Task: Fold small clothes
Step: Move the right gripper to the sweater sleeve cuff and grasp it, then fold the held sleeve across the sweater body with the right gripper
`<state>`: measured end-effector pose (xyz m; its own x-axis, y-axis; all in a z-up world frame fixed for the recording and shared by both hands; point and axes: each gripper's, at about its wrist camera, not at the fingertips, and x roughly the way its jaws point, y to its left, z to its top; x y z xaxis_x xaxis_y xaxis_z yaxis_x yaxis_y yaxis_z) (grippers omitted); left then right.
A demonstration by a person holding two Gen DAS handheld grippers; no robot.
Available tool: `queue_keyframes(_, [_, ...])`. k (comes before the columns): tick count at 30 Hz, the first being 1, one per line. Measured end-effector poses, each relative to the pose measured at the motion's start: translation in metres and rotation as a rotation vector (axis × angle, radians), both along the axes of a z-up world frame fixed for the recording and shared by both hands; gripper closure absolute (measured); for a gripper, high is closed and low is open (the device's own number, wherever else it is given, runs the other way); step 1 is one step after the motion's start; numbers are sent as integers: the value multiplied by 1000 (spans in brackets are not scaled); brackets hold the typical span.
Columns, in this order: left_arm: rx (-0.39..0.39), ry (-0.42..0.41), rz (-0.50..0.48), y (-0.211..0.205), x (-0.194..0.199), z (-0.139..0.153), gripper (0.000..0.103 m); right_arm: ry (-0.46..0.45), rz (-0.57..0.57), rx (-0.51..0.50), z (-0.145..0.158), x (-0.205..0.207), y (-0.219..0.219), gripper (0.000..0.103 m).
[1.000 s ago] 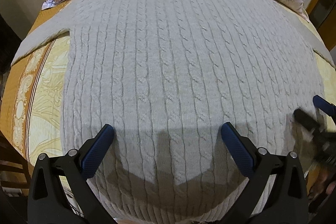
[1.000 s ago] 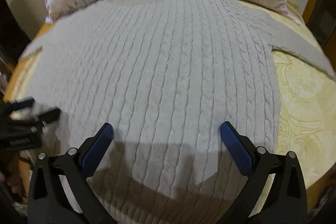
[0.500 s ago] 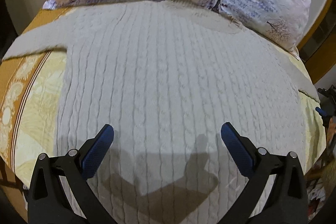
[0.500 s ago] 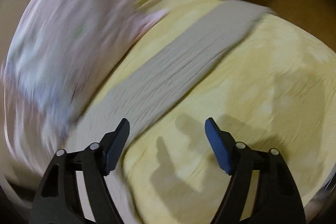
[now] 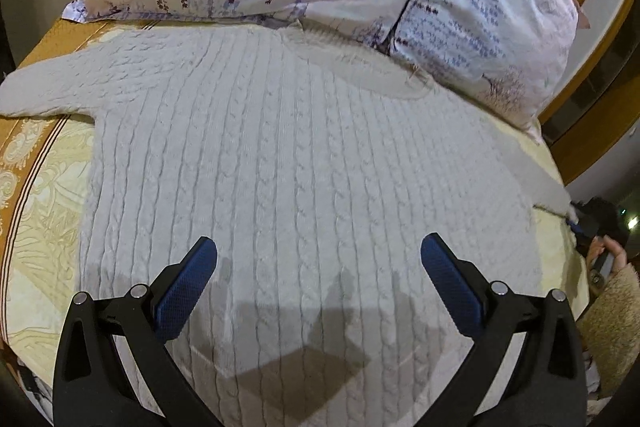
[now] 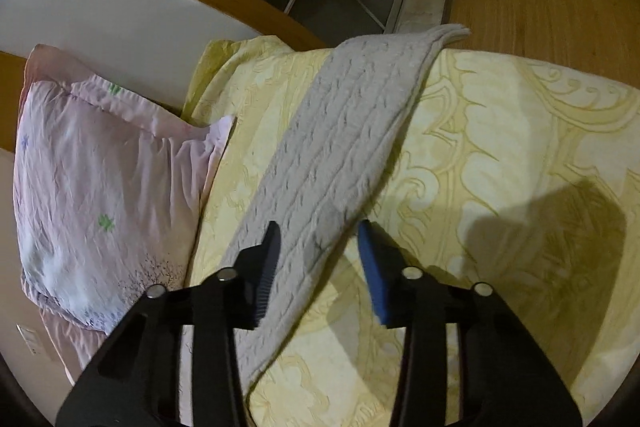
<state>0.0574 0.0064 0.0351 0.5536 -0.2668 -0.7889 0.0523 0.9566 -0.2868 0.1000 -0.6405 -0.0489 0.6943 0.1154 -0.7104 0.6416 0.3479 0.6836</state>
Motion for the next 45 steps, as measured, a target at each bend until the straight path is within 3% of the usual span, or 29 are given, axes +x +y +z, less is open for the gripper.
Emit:
queue_keyframes(4, [6,-40,2,1,6,9,1,-6,-20,-10,-1,2,-6,73])
queue_keyframes(10, [-8,-48,28,9,12,11,1,29,-39,-56,-1,5,-9,92])
queue_keyframes(16, [-40,-33,59,23,16,7,1,-23,23,-205,40,11,10,95])
queue_keyframes(23, [-74,-39,80,38,18,8,1,-216,231,-327,116,34,86,95])
queue_keyframes(28, [-90,-55,80,46,20,11,1,-347,452,-326,148,47,186,95])
queue_keyframes(32, [-114,-61,79,50,22,12,1,-330,649,-296,129,52,272,95])
queue_keyframes(36, [-129,-60,62,51,24,12,1,-174,792,-284,80,56,339,95])
queue_keyframes(40, [-147,-57,36,53,25,13,1,-82,813,-250,52,49,359,91])
queue_keyframes(43, [-178,-47,15,56,27,11,1,-88,791,-218,55,45,351,88])
queue_keyframes(45, [-195,-41,1,56,29,9,1,-101,747,-199,59,43,338,72])
